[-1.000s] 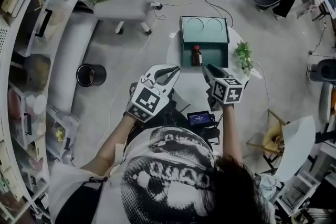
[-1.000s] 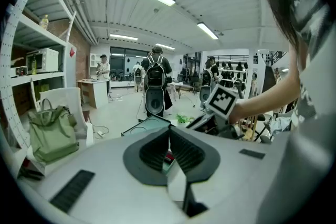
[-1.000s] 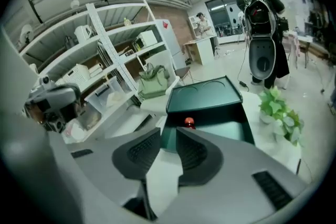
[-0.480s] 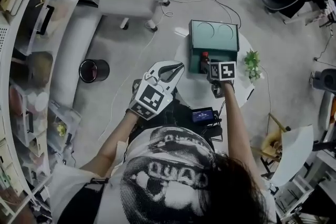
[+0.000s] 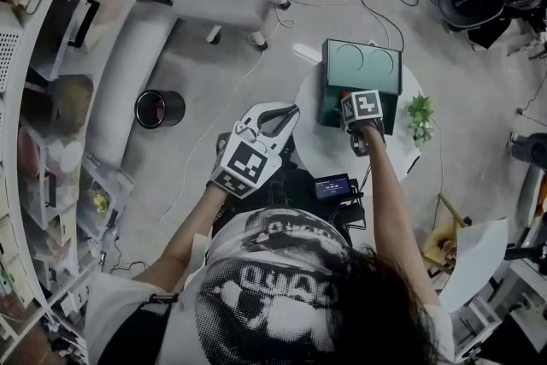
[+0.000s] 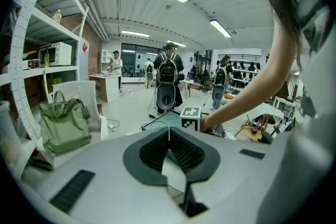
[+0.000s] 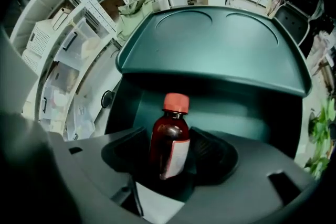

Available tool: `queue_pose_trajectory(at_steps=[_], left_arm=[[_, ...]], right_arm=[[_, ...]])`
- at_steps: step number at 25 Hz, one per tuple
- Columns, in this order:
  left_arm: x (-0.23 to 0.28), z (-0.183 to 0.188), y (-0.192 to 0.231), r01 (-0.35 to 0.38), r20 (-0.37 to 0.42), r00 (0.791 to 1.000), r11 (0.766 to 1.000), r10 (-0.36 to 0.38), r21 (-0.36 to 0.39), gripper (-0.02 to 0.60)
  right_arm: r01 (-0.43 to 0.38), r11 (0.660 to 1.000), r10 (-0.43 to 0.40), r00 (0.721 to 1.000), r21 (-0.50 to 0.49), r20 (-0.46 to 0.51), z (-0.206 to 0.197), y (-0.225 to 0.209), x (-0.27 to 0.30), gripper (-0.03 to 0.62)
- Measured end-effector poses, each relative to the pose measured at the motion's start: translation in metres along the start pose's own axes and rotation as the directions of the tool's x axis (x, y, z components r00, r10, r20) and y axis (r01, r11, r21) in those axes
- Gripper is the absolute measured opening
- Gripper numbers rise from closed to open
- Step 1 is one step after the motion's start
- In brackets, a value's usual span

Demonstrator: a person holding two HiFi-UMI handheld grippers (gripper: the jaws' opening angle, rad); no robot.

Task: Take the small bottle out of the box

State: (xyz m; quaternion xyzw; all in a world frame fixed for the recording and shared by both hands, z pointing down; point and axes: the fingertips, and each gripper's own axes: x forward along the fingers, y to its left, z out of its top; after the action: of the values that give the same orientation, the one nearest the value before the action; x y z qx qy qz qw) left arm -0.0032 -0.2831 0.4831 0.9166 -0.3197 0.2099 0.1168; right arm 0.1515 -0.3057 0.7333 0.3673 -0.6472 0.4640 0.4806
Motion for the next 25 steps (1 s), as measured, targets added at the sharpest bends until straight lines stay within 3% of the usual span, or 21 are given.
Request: queue_pose_trajectory(at_steps=[7,12,15,20,25], left_arm=[[-0.003,-0.010,0.008,-0.021,-0.008,1.000,0.999,0.021,-0.026,0.014],[-0.003,-0.013,0.006,-0.008,-0.016,1.000,1.000,0.008,-0.009,0.014],[-0.005,-0.016,0.005,-0.003,-0.022,1.000,1.000,0.003,0.000,0.014],[-0.004,-0.013,-0.008,0.003,-0.028,1.000,1.000,-0.002,0.018,0.015],[-0.004,-0.008,-0.021,-0.013,-0.020,1.000,0.999,0.014,0.038,0.014]], right_arm=[[0.022,0.999,-0.022,1.000,0.024,0.003,-0.001,-0.005,0.000,0.235],[-0.039,0.998,0.033,0.992,0.050,0.123,0.002,0.001,-0.017,0.230],[-0.030,0.997,0.016,0.982,0.072,0.189,0.001,-0.003,-0.030,0.229],[-0.050,0.996,0.025,0.947,0.070,0.322,0.000,0.001,-0.065,0.229],[-0.124,0.990,0.078,0.889,0.072,0.451,-0.011,0.014,-0.102,0.229]])
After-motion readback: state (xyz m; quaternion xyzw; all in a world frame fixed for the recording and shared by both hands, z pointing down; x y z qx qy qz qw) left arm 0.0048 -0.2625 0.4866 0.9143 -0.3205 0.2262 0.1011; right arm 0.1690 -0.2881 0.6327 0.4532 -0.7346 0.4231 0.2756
